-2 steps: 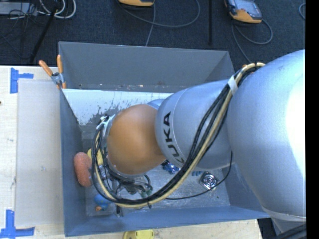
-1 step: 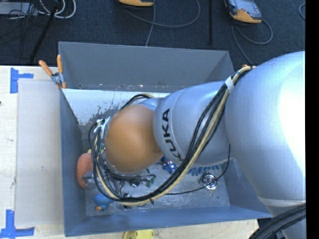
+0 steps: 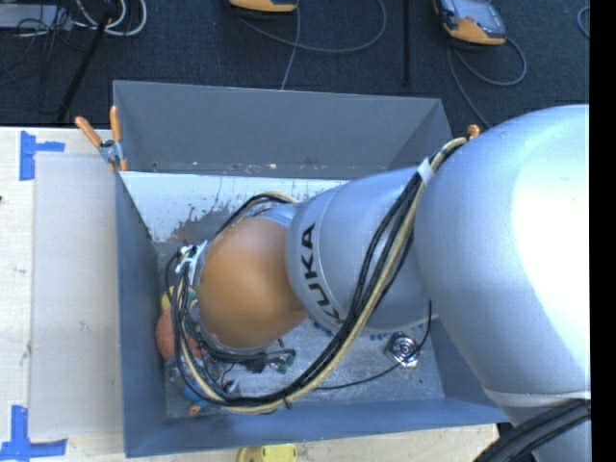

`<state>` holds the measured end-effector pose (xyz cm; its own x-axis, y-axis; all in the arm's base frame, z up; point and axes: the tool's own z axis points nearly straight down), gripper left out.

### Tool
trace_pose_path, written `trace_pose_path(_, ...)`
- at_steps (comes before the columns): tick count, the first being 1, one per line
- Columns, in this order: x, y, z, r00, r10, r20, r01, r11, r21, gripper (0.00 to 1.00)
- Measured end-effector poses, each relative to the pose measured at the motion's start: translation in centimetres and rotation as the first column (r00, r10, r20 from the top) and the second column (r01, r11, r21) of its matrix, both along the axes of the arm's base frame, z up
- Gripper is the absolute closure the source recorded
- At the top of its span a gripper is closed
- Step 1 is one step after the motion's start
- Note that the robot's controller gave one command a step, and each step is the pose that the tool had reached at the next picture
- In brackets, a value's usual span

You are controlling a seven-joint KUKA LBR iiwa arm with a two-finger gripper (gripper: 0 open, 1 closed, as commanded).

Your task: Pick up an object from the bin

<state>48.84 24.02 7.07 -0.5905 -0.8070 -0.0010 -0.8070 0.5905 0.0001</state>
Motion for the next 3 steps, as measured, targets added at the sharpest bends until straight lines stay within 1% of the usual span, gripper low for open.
trace_pose_path(2, 0.01, -0.01, 0.06, 1.000, -0.002, 0.000, 0.002, 1.000, 0.000, 1.00)
trace_pose_path(3, -0.15, -0.06, 0.50, 1.000, -0.002, -0.005, 0.002, 1.000, -0.002, 1.00)
